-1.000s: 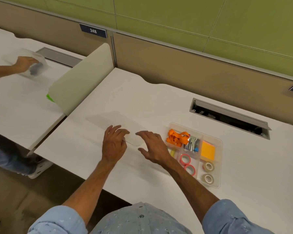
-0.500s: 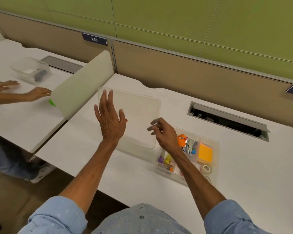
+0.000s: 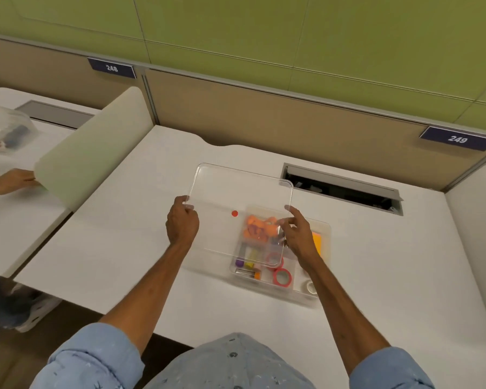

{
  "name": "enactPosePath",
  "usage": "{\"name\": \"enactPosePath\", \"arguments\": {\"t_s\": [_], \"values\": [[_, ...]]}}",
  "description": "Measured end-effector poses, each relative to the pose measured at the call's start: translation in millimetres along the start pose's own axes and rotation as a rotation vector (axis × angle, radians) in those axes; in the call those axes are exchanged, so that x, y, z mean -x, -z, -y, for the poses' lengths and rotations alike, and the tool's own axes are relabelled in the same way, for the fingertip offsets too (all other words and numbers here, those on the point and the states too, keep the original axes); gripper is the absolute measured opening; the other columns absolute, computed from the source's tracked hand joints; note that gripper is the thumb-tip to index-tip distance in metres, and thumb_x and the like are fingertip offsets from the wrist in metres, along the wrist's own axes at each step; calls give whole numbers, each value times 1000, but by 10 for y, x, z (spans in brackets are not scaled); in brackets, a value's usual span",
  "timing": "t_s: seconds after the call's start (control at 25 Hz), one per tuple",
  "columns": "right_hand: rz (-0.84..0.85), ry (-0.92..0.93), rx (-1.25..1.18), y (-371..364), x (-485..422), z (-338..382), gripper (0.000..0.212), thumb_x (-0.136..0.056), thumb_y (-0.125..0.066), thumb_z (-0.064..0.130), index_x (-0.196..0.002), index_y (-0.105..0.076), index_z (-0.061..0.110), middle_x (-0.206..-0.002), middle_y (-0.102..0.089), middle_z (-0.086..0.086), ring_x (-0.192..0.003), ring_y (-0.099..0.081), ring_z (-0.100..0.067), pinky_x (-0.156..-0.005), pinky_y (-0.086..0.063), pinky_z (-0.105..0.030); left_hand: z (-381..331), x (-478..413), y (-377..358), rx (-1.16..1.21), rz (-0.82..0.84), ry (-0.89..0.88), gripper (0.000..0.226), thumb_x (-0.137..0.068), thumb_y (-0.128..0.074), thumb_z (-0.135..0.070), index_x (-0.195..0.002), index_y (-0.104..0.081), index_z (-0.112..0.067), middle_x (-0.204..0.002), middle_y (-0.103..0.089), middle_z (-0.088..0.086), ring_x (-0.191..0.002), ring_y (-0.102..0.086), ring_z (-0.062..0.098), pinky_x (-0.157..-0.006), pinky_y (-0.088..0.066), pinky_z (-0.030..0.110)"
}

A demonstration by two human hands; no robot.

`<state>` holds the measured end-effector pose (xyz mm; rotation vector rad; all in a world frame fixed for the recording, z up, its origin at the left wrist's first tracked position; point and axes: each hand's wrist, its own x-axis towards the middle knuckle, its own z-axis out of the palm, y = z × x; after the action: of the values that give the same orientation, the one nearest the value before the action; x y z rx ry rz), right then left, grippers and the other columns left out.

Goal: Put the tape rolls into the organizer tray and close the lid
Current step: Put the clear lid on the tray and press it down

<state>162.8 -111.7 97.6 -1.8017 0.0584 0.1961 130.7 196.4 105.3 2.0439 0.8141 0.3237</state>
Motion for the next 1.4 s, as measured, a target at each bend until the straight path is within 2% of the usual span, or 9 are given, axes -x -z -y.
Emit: {"name": "enactPosePath", "arguments": {"t_s": [0.08, 0.16, 0.28, 0.4, 0.52, 0.6, 0.92, 1.16, 1.4], "values": [[-141, -47, 140, 214, -48, -235, 44, -101, -60, 25, -145, -55, 27, -111, -65, -13, -74, -72, -28, -66, -64, -48, 13, 106, -249, -14, 81, -40, 44, -102, -49, 2, -142, -64, -12, -134, -72, 13, -125, -66, 37, -105, -51, 46], [-239, -83, 246, 415, -19, -393, 46, -97, -60, 28, -142, -56, 27, -107, -66, -5, -80, -72, -32, -75, -63, -54, 27, 193, -485, -25, 152, -75, 41, -105, -52, 0, -143, -67, -10, -139, -69, 16, -127, -66, 39, -107, -51, 45], [-400, -119, 298, 659, 86, -551, 32, -91, -63, 27, -122, -56, 31, -95, -68, 9, -76, -72, -28, -73, -63, -50, 61, 296, -764, -63, 222, -64, 43, -100, -57, 3, -138, -73, -9, -136, -65, 17, -120, -69, 41, -98, -54, 44], [-487, -185, 345, 780, 188, -662, 19, -92, -64, 25, -111, -61, 26, -98, -72, 9, -79, -73, -28, -75, -62, -46, 96, 428, -957, -66, 278, -36, 43, -96, -58, 4, -135, -73, -7, -139, -64, 14, -122, -69, 37, -98, -55, 41], [-514, -212, 417, 842, 267, -768, 27, -94, -64, 14, -121, -67, 16, -110, -71, -1, -95, -70, -27, -79, -53, -34, 116, 552, -1093, -111, 306, -66, 44, -97, -58, 3, -138, -72, -6, -144, -59, 16, -126, -67, 37, -103, -54, 45], [-529, -231, 451, 857, 318, -790, 30, -94, -63, 12, -123, -67, 16, -113, -68, -1, -97, -68, -26, -78, -48, -33, 125, 624, -1140, -141, 305, -73, 45, -98, -58, 2, -141, -70, -7, -144, -58, 16, -129, -65, 37, -106, -52, 46], [-538, -249, 477, 837, 372, -801, 31, -95, -63, 13, -125, -66, 17, -119, -66, -2, -106, -65, -26, -81, -46, -32, 263, 738, -1167, -201, 317, -93, 47, -103, -54, -2, -147, -66, -9, -138, -62, 21, -128, -62, 42, -105, -53, 50], [-566, -296, 460, 809, 402, -861, 32, -92, -59, 6, -121, -68, 14, -116, -67, -6, -102, -67, -30, -79, -44, -32, 321, 814, -1136, -196, 341, -100, 50, -100, -54, 3, -150, -60, -5, -137, -64, 21, -128, -62, 42, -105, -53, 49], [-543, -291, 491, 846, 406, -901, 27, -98, -56, 12, -122, -68, 19, -113, -72, -3, -99, -68, -27, -78, -46, -32, 294, 824, -1119, -221, 362, -128, 51, -103, -53, 1, -153, -57, -6, -139, -62, 20, -129, -62, 40, -105, -52, 48]]}}
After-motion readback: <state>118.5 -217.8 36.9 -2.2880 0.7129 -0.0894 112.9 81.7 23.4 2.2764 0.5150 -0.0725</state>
